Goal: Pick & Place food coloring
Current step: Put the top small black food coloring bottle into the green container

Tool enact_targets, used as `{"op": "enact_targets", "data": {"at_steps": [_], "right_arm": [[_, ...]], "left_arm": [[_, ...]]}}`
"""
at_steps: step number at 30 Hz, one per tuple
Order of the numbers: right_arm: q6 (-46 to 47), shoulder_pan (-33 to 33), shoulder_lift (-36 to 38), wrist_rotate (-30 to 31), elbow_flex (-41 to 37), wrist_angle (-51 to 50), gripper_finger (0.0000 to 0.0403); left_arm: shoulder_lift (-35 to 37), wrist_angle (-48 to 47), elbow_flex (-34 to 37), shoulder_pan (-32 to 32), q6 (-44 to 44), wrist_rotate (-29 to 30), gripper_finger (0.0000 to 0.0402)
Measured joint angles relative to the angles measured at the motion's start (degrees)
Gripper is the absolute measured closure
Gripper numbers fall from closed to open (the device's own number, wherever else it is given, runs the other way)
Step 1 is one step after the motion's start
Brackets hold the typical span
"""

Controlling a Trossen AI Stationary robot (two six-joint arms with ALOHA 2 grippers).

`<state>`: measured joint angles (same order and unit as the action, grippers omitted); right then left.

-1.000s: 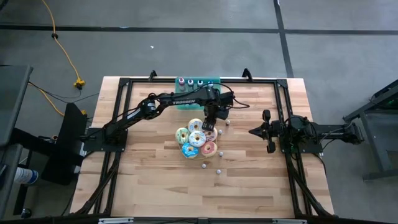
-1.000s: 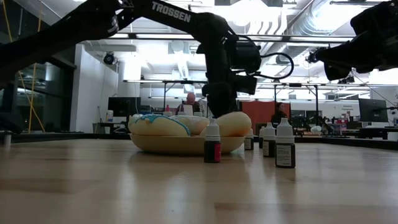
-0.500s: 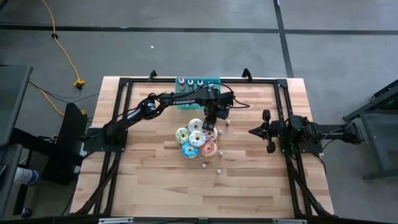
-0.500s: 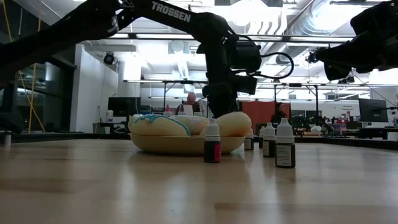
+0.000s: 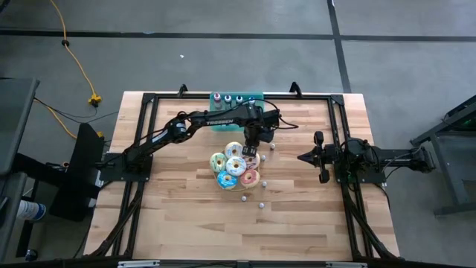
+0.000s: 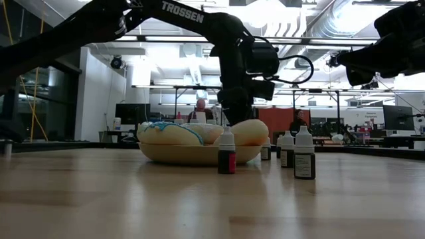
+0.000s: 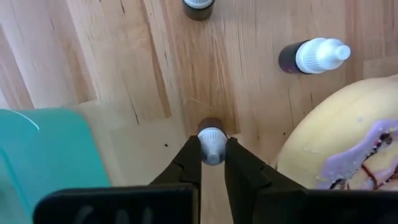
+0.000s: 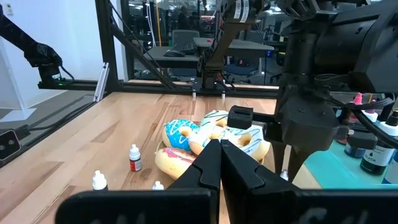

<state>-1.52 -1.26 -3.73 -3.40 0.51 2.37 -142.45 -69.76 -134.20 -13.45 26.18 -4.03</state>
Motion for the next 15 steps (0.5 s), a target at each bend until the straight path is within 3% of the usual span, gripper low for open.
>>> {"op": "enact_targets", "data": {"at_steps": [9,15], "right_arm": [[0.0,0.0,0.0,0.0,0.0,0.0,0.0402],[0.0,0.0,0.0,0.0,0.0,0.0,0.0402]], "left_arm": [[3.6,-2.8,-0.7,-0.1,-3.1,2.0,0.0373],[6.7,-5.0,-0.7,-0.7,-12.5,2.4,0.0373]]}}
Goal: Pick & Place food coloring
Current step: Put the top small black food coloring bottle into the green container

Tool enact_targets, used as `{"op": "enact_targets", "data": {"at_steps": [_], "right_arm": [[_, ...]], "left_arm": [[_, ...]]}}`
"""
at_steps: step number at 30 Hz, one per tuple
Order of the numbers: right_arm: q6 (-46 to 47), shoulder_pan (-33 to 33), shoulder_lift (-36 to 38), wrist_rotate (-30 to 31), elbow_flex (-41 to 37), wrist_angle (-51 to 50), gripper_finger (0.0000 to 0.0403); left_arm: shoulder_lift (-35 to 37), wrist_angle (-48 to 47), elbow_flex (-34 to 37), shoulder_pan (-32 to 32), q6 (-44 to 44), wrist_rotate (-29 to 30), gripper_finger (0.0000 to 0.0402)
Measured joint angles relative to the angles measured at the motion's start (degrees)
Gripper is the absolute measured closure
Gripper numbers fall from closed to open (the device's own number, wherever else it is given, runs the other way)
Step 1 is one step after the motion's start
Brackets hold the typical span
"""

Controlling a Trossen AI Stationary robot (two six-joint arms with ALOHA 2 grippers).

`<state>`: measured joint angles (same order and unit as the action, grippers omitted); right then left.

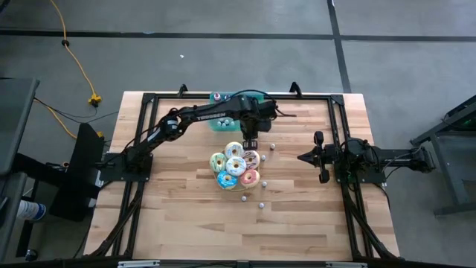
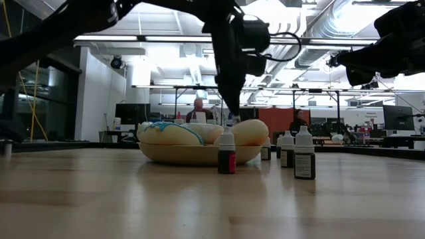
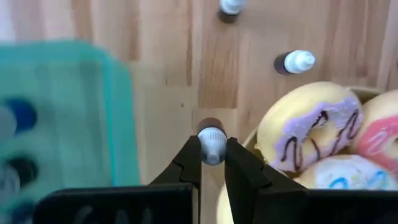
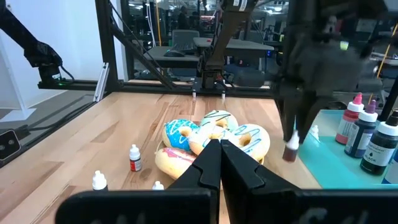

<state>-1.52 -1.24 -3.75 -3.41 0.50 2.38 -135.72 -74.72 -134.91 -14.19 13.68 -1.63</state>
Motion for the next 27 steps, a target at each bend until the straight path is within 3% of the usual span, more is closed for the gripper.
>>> {"op": "enact_targets", "data": {"at_steps": [13,27], "right_arm": [[0.0,0.0,0.0,0.0,0.0,-0.1,0.0402],[0.0,0.0,0.0,0.0,0.0,-0.1,0.0402]], "left_arm": [[2.7,-4.7,-0.1,-2.7,-28.3,2.3,0.0373],[4.8,-6.1,0.0,-5.5,-37.3,3.3,0.0373]]}}
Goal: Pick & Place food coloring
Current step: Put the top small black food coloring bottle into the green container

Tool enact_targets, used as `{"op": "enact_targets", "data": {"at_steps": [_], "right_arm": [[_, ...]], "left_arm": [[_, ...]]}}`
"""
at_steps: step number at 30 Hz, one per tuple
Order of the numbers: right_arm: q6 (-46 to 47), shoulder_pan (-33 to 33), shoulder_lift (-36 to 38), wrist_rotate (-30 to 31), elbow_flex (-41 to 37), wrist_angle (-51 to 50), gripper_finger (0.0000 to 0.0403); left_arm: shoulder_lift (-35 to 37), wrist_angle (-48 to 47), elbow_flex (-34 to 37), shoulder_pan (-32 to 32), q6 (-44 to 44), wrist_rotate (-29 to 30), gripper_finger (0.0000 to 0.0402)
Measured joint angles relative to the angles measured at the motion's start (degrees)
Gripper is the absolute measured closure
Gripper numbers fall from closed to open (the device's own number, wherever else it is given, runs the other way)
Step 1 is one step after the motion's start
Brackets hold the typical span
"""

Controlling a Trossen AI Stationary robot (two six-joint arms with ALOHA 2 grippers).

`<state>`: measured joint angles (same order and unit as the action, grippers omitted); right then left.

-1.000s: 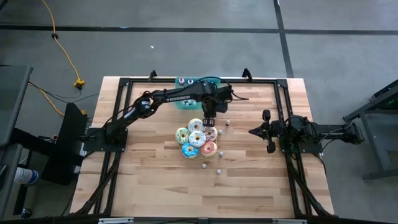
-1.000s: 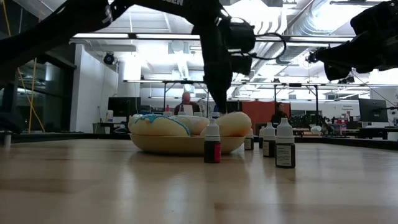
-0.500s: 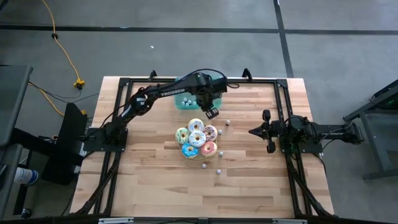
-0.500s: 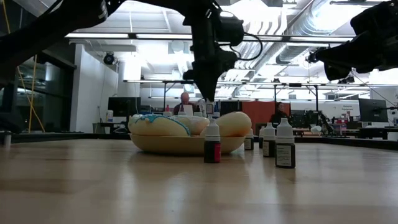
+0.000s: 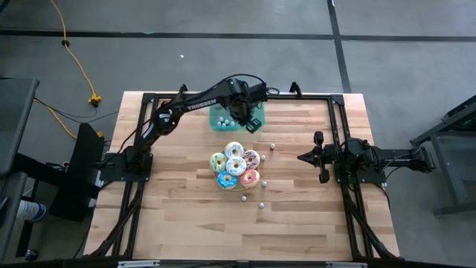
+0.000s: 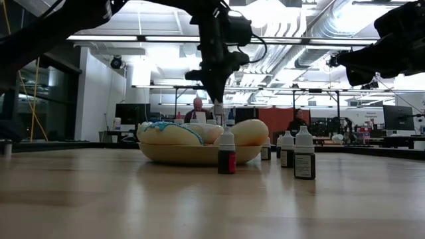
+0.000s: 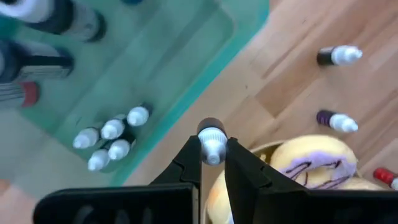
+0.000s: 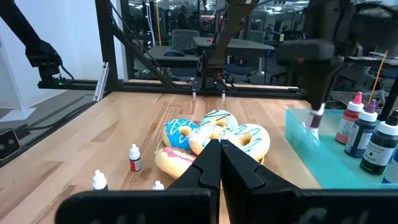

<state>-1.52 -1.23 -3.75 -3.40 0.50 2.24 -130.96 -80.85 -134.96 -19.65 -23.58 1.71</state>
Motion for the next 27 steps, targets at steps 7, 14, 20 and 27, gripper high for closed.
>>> {"op": "enact_targets", "data": {"at_steps": [7,14,20,27], "right_arm": [[0.0,0.0,0.0,0.0,0.0,0.0,0.0402],[0.0,0.0,0.0,0.0,0.0,0.1,0.0402],[0.0,0.0,0.0,0.0,0.0,0.1,0.0402],[0.0,0.0,0.0,0.0,0.0,0.1,0.0402]], "left_arm": [[1.1,-0.1,0.0,-2.6,-7.6,0.5,0.0373],[0.6,0.6,0.1,-4.1,-11.4,5.5,0.0373],[0.6,2.7,4.5,-4.4,-13.2,7.5,0.0373],[0.5,7.8,9.6,-4.7,-17.6,8.5,0.0373]]}}
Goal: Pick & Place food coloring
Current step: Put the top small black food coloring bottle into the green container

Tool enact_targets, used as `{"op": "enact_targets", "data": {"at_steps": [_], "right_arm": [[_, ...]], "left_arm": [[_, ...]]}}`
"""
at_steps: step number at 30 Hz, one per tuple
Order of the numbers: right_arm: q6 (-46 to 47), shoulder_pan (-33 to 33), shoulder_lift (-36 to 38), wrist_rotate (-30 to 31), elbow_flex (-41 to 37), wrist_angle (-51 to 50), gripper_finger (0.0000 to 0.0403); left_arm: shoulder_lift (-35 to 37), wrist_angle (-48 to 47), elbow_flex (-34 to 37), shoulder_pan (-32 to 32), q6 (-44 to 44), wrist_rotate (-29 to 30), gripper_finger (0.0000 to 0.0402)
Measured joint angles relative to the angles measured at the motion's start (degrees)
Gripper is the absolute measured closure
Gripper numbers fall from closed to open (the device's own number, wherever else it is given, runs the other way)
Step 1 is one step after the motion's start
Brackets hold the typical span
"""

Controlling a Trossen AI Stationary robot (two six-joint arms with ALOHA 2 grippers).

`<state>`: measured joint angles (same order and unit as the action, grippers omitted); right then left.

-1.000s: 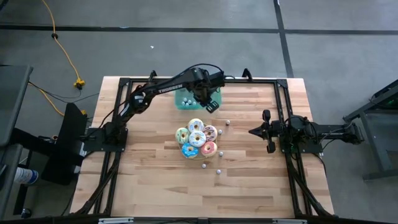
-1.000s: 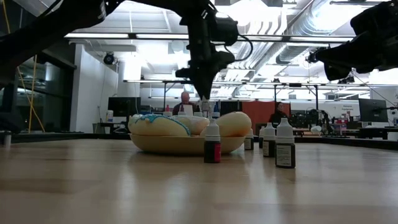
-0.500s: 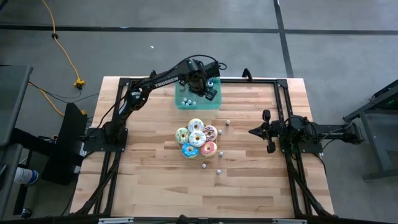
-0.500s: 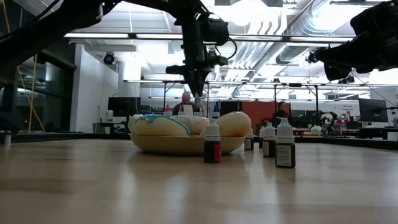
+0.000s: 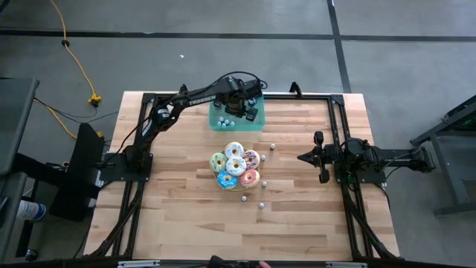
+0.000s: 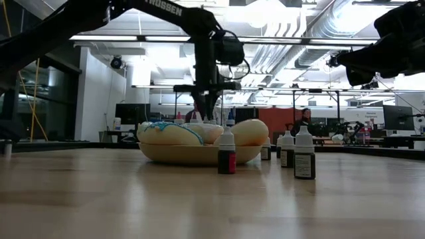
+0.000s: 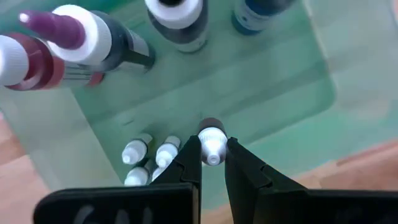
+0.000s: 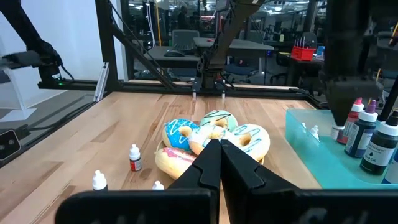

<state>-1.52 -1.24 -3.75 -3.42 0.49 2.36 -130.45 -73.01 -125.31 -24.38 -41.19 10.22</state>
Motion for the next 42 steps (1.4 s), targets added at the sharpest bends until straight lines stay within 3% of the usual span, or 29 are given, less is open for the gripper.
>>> {"op": "enact_targets", "data": {"at_steps": [20,42], "right_arm": [[0.0,0.0,0.0,0.0,0.0,0.0,0.0402],[0.0,0.0,0.0,0.0,0.0,0.0,0.0402]], "left_arm": [[0.0,9.3,9.3,-0.4,-3.9,0.9,0.0373],[0.0,9.7,9.9,-1.5,-4.3,-2.3,0.0373]]}}
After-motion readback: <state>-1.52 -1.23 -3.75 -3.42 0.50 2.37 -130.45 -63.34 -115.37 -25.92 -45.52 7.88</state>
